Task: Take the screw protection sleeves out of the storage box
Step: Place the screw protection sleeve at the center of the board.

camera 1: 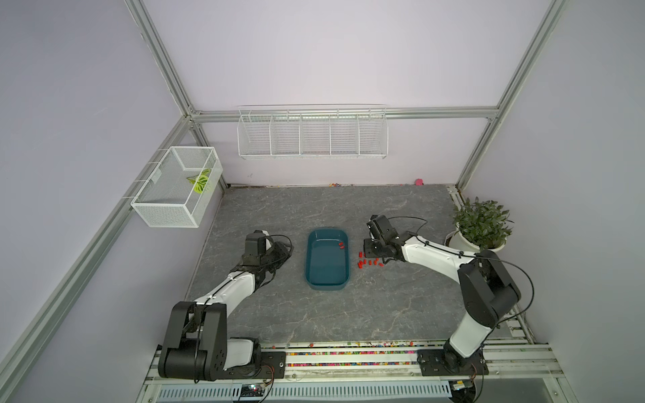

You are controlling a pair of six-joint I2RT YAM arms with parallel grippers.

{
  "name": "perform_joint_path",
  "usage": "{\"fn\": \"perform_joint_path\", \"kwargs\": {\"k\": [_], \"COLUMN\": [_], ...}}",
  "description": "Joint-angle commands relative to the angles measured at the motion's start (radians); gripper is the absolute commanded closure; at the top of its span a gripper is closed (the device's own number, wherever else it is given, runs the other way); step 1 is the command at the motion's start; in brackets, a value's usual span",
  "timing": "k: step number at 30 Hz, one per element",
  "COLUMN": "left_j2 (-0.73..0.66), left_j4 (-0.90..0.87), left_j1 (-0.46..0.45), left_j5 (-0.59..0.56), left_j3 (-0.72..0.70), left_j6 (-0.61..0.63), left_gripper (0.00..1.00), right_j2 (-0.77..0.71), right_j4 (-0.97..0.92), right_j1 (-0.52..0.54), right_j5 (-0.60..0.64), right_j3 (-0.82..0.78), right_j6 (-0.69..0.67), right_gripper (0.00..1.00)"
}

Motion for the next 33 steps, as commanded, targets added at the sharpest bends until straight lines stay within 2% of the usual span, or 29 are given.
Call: {"fn": "perform_joint_path", "kwargs": {"k": [1,20,33], "left_j2": [0.006,0.008,0.009], "left_j4": [0.006,0.005,0.004], "left_j1": [0.003,0.002,0.002], "left_j5": [0.002,0.003,0.001], "left_j3": [0.015,0.016,0.018], "left_j6": [0.0,0.0,0.0], "left_gripper": [0.6,0.6,0.6], "right_j2": [0.025,0.148,0.185], "right_j4": [-0.036,-0.172,-0.193], "right_j1": [-0.009,-0.02,-0.033], "right_j5": [-0.007,-0.01,-0.038], "right_j3": [0.03,0.153,0.177], "right_j6": [0.024,0.052,0.062], "right_gripper": [0.88,0.86,0.85]}}
